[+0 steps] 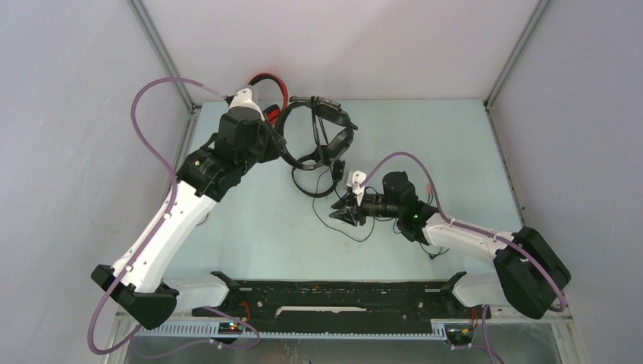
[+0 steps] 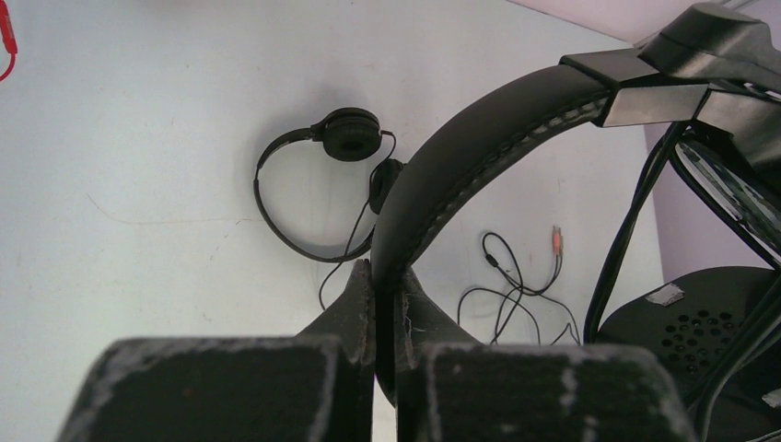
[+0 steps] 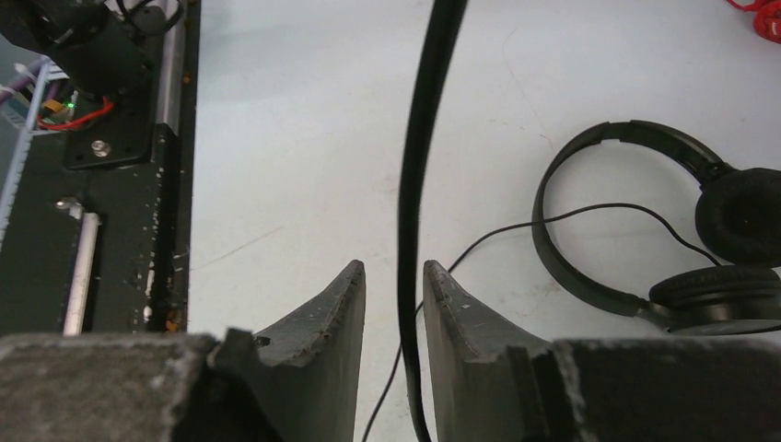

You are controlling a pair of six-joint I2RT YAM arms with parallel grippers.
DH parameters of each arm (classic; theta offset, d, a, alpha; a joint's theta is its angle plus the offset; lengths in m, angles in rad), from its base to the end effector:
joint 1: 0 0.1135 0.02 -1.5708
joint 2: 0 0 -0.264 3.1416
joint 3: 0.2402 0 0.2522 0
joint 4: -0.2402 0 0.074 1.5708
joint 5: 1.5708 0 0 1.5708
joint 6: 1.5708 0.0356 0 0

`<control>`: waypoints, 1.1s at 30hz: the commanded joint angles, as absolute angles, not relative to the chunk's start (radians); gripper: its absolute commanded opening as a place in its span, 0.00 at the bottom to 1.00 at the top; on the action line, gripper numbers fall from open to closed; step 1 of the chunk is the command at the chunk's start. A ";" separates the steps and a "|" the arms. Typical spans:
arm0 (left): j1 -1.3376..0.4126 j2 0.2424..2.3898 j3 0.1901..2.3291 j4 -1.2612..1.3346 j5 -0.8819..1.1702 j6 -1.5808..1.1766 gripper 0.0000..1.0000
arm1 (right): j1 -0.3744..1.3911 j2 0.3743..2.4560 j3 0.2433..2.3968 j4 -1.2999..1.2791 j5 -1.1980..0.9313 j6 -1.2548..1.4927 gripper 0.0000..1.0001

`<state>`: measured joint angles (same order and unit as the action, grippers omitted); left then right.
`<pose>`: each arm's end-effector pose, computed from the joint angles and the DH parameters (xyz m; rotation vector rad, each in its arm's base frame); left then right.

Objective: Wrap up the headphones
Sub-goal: Wrap the headphones cable around the headphones.

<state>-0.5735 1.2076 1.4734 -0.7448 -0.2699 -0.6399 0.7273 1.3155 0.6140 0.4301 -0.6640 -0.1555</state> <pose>0.2092 -0.1238 0.4326 -0.2380 2.0519 -0.4834 0.1927 0.2009 0.2293 -1.2219 1.4579 1.0030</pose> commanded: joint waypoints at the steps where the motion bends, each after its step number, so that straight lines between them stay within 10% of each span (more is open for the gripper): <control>1: -0.548 1.162 1.575 -0.674 -0.200 -0.678 0.00 | 0.710 1.370 0.611 0.540 -0.682 -0.205 0.33; 18: -0.423 1.168 1.647 -0.676 -0.059 -0.705 0.00 | 0.710 1.462 0.522 0.635 -0.630 -0.206 0.29; 33: -0.311 1.149 1.680 -0.673 0.038 -0.713 0.00 | 0.584 1.398 0.514 0.762 -0.306 -0.116 0.00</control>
<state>-0.3412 1.1938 1.6070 -0.7429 -0.0330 -0.6746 0.6380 1.4761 0.5110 0.6537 -0.4213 -0.1539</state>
